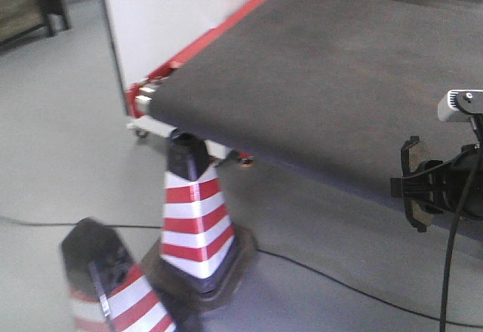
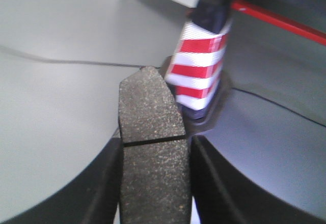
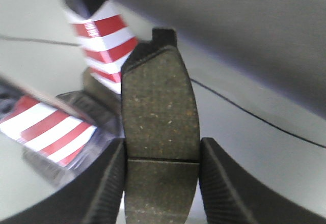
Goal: Move and align brake pads A on conveyor
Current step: 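Drive the base up to the dark belt conveyor, then position the base over the belt holding both pads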
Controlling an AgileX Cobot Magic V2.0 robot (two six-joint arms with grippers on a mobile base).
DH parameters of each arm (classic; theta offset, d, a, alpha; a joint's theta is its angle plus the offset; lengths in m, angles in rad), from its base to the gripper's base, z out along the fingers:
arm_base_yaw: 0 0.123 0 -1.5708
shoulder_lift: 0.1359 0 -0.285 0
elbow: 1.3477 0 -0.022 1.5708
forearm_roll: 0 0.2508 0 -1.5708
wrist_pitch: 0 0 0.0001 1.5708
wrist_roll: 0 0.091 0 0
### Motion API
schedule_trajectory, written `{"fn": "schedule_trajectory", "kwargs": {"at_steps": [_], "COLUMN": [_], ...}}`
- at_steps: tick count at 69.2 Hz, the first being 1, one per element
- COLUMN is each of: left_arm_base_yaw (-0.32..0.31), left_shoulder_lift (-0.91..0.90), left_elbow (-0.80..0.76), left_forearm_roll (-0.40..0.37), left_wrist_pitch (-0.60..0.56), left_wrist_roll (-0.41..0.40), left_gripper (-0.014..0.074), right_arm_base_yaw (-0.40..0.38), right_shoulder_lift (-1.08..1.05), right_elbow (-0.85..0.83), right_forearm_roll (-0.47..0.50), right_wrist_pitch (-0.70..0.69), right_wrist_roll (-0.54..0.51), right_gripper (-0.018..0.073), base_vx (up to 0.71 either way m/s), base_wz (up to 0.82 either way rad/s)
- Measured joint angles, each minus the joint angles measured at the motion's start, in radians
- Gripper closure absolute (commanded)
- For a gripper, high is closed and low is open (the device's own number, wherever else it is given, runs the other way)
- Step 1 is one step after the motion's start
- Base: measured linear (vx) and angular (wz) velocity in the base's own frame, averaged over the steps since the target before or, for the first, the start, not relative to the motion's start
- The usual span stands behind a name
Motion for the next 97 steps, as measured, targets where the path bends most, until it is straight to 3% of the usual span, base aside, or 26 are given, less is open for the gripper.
{"fn": "schedule_trajectory", "kwargs": {"at_steps": [45,97], "left_arm_base_yaw": [-0.001,-0.001], "left_shoulder_lift": [0.0,0.0], "left_elbow": [0.0,0.0], "left_forearm_roll": [-0.002,-0.002], "left_wrist_pitch": [0.0,0.0], "left_wrist_roll": [0.0,0.0], "left_gripper": [0.0433,0.0433], "right_arm_base_yaw": [0.0,0.0], "right_shoulder_lift": [-0.003,-0.003], "right_elbow": [0.0,0.0], "right_forearm_roll": [-0.004,-0.004], "right_wrist_pitch": [0.03,0.066], "right_wrist_roll": [-0.001,-0.001], "right_gripper": [0.0492,0.0492], "base_vx": [0.2,0.27], "base_wz": [-0.66,-0.11]}}
